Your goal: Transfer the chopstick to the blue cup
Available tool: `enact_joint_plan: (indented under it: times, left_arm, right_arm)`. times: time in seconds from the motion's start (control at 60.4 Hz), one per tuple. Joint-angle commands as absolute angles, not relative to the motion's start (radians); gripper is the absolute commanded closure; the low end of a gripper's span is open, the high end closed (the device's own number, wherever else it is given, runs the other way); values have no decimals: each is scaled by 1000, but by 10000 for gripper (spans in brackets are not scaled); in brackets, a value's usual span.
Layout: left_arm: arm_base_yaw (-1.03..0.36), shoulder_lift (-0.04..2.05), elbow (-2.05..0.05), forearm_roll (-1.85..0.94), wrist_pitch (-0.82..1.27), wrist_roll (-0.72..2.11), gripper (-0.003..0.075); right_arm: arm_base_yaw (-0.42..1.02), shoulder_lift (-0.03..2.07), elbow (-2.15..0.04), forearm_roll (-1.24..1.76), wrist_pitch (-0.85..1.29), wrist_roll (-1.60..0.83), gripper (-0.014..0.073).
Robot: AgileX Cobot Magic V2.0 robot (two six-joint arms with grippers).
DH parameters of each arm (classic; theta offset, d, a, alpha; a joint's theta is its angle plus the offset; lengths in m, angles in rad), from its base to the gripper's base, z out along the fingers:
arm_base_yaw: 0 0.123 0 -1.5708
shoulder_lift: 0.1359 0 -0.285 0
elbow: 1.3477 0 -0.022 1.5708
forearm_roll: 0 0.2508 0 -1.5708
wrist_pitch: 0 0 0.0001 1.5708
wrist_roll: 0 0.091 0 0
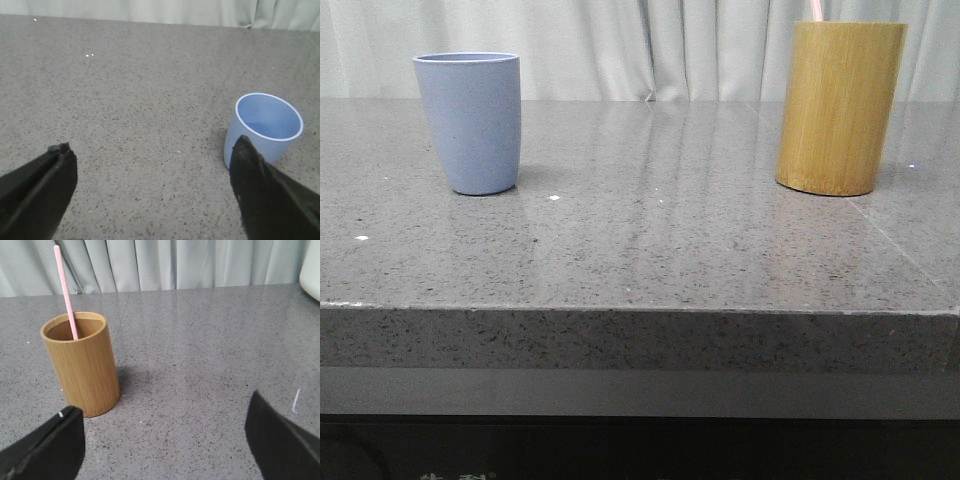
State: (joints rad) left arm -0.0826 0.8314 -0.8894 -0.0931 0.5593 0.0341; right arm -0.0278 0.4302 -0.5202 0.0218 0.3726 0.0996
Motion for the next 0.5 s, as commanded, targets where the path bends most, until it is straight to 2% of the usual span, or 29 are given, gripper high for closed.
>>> enact_joint_plan:
  times: [0.0,0.281,0.48]
  left_arm:
    - [-118,953,-1055,-105,604,36,122]
    - [-240,1378,-1511,-75,963,48,122]
    - [-296,1590,-1735,-73,1127,60,122]
  right_arm:
    - [-33,441,-560,24,287,96,-62]
    - [-33,441,-560,24,286,96,-62]
    - [-33,441,-560,24,286,96,-62]
